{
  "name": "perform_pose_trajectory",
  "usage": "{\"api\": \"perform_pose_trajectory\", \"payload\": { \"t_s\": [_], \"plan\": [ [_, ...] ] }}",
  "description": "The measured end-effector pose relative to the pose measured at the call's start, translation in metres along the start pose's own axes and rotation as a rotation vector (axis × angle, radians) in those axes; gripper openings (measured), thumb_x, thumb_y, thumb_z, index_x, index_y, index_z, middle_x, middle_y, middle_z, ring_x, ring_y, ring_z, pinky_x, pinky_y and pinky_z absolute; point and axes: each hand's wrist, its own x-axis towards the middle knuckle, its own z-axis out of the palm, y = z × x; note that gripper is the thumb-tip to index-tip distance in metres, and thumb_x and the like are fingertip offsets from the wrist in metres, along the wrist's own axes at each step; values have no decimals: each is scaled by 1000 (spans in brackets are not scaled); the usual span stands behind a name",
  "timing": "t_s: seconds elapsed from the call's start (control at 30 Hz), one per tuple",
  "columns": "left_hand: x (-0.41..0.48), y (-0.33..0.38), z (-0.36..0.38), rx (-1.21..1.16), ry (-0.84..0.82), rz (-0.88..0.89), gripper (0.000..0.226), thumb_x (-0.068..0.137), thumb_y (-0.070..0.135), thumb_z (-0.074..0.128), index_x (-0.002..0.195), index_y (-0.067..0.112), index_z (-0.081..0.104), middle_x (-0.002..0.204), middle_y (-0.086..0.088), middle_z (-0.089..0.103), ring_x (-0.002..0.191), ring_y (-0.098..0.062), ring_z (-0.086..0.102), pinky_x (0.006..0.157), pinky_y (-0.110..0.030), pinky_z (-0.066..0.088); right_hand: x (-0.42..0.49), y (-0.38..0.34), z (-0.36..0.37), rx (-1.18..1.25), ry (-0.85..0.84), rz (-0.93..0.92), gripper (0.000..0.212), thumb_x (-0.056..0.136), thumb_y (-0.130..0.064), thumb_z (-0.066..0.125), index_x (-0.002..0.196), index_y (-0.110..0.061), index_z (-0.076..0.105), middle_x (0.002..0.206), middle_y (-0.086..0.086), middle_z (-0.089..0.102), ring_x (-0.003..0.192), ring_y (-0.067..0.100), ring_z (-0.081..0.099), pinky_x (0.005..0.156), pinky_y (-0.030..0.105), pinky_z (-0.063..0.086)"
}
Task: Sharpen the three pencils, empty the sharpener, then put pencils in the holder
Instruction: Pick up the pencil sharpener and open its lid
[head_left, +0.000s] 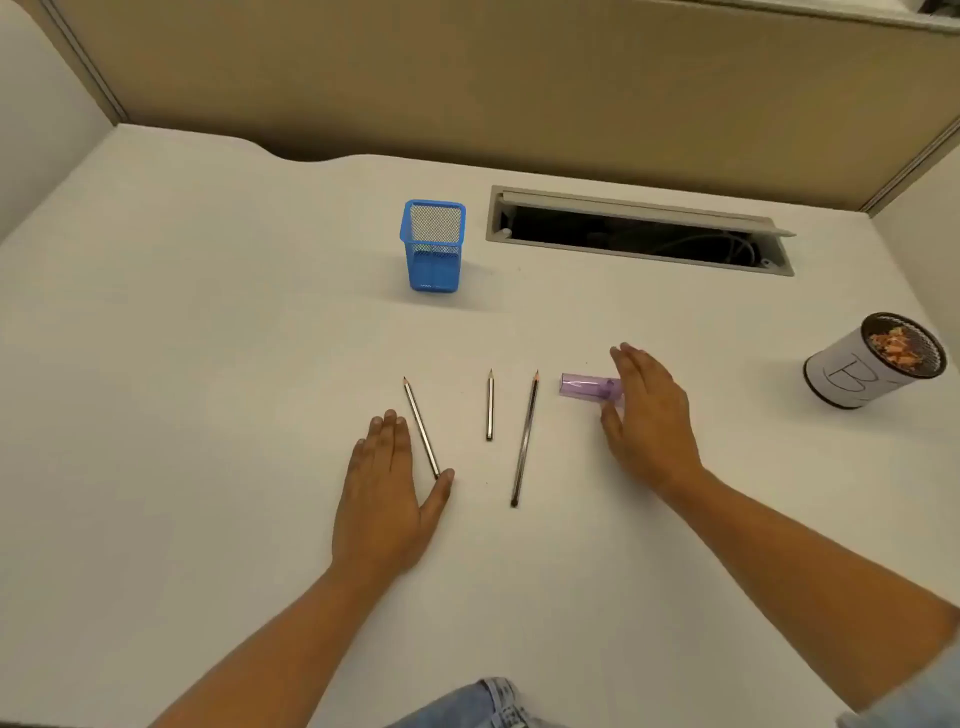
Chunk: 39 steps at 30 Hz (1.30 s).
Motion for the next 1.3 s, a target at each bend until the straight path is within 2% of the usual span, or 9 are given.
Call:
{"api": "perform_pose_trajectory", "payload": {
  "t_s": [0.17, 0.37, 0.6, 0.7, 0.77, 0.87, 1.03, 1.2, 1.3],
  "plan": [
    [1, -5, 5, -32, 64, 8, 84, 92, 63, 24, 154, 9, 9, 164, -6, 12, 151, -17, 5, 121, -31, 6, 12, 11, 4, -18, -60, -17, 43, 84, -7, 63, 127, -9, 61, 123, 12, 67, 112, 35, 62, 97, 44, 47],
    [-6, -4, 0, -158, 160, 24, 81, 92, 59, 29, 153, 7, 14, 163, -7, 12, 151, -19, 2, 123, -40, 12, -5, -4, -10, 210, -49, 52, 28, 89, -10, 63, 117, -11, 64, 110, 6, 66, 95, 23, 64, 84, 28, 50],
    [-22, 62, -49, -148, 217, 462, 75, 88, 35, 65, 148, 10, 28, 154, -9, 39, 146, -26, 29, 119, -42, 22, -56, -104, -71, 573, -185, -4, 14, 83, -19, 71, 96, -20, 66, 85, -9, 72, 73, 12, 66, 65, 22, 56],
    [-32, 82, -64, -283, 184, 405, 44, 90, 28, 66, 129, 15, 52, 118, -2, 69, 109, -22, 64, 103, -41, 48, -70, -136, -84, 669, -184, -39, 12, 85, -19, 72, 97, -17, 71, 87, -10, 72, 76, 11, 69, 68, 18, 56],
    [-39, 85, -72, -327, 226, 318, 14, 93, 25, 61, 106, 18, 61, 91, 2, 71, 79, -17, 65, 72, -32, 59, -76, -149, -88, 700, -161, -34, 12, 86, -18, 73, 97, -16, 73, 89, -8, 71, 76, 9, 69, 66, 15, 54],
    [-44, 78, -83, -269, 234, 294, 10, 88, 23, 65, 96, 19, 60, 76, 4, 70, 62, -16, 62, 53, -20, 42, -83, -163, -92, 733, -157, -17, 12, 85, -17, 73, 96, -21, 74, 83, -12, 72, 77, 7, 69, 65, 13, 54],
    [-51, 73, -104, -337, 41, 179, 28, 93, 29, 56, 117, 27, 42, 86, 5, 71, 72, -18, 66, 61, -29, 52, -86, -171, -103, 709, -189, -109, 23, 83, -17, 75, 105, -23, 73, 90, -13, 72, 82, 9, 70, 69, 20, 58],
    [-50, 72, -132, -341, -85, 150, 25, 86, 28, 61, 93, 36, 38, 79, 13, 62, 70, -13, 61, 57, -19, 42, -83, -179, -119, 543, -131, -337, 26, 82, -20, 69, 108, -24, 68, 95, -11, 70, 81, 7, 67, 68, 22, 57],
    [-49, 77, -146, -251, -10, 244, 14, 92, 35, 53, 91, 35, 39, 86, 13, 68, 69, -9, 57, 57, -16, 38, -80, -182, -127, 621, -85, -240, 16, 85, -19, 72, 100, -23, 71, 90, -15, 71, 79, 8, 69, 63, 18, 56]
  ]
}}
